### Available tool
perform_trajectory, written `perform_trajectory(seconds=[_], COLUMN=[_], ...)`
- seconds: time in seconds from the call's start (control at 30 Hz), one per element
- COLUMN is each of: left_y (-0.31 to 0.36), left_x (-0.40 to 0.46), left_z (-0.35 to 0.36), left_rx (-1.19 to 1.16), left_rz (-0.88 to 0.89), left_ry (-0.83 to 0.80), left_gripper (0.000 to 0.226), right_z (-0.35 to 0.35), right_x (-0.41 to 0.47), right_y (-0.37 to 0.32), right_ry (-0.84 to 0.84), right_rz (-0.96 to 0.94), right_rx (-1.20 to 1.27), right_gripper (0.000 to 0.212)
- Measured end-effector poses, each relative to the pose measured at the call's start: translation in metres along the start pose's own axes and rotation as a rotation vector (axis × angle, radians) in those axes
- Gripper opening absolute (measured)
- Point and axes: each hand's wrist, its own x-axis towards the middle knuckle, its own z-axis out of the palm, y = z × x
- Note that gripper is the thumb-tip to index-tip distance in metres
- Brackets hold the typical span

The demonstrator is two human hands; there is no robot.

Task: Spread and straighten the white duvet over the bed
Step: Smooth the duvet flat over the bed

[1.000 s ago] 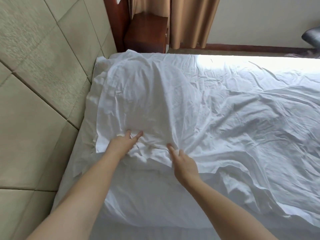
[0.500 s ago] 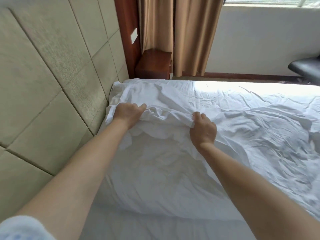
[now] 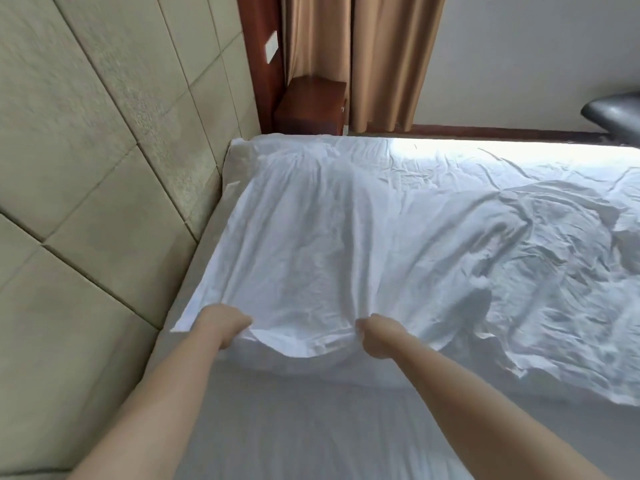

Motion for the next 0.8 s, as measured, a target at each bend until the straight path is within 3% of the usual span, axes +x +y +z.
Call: perform_trajectory(seconds=[0.07, 0.13, 0.27, 0.3, 0.33, 0.4, 0.5, 0.53, 0.6, 0.8], left_y=[-0.003, -0.010, -0.023, -0.025, -0.025, -0.019, 0.005, 0.014, 0.031, 0.059], left_x=[0.004, 0.006, 0.006, 0.006, 0.007, 0.013, 0.022, 0.024, 0.027, 0.034], left_z=[0.015, 0.015, 0.000, 0.000, 0.003, 0.013, 0.031, 0.032, 0.030, 0.013], left_rx=[0.070, 0.122, 0.155, 0.153, 0.151, 0.128, 0.051, 0.018, -0.046, -0.071], left_rz=[-0.050, -0.116, -0.248, -0.267, -0.282, -0.294, -0.233, -0.188, -0.090, 0.025], left_ry=[-0.050, -0.090, -0.072, -0.072, -0.086, -0.116, -0.082, -0.045, 0.065, 0.286], left_gripper=[0.036, 0.034, 0.030, 0.031, 0.031, 0.033, 0.041, 0.042, 0.043, 0.056], right_z=[0.013, 0.015, 0.001, -0.001, -0.003, 0.007, 0.042, 0.050, 0.057, 0.051], right_x=[0.000, 0.001, 0.005, 0.006, 0.003, 0.004, 0.009, 0.010, 0.011, 0.021], right_y=[0.002, 0.000, -0.013, -0.018, -0.025, -0.035, -0.040, -0.038, -0.031, -0.012], right_ry=[0.066, 0.258, 1.027, 1.171, 1.189, 0.926, 0.069, -0.106, -0.183, 0.088], right_rz=[0.004, -0.005, -0.030, -0.061, -0.089, -0.089, -0.057, -0.041, 0.001, 0.030], right_rx=[-0.043, -0.098, 0.060, 0.155, 0.255, 0.456, 0.237, 0.165, 0.153, 0.160], right_gripper=[0.036, 0.033, 0.036, 0.033, 0.029, 0.022, 0.034, 0.039, 0.042, 0.042])
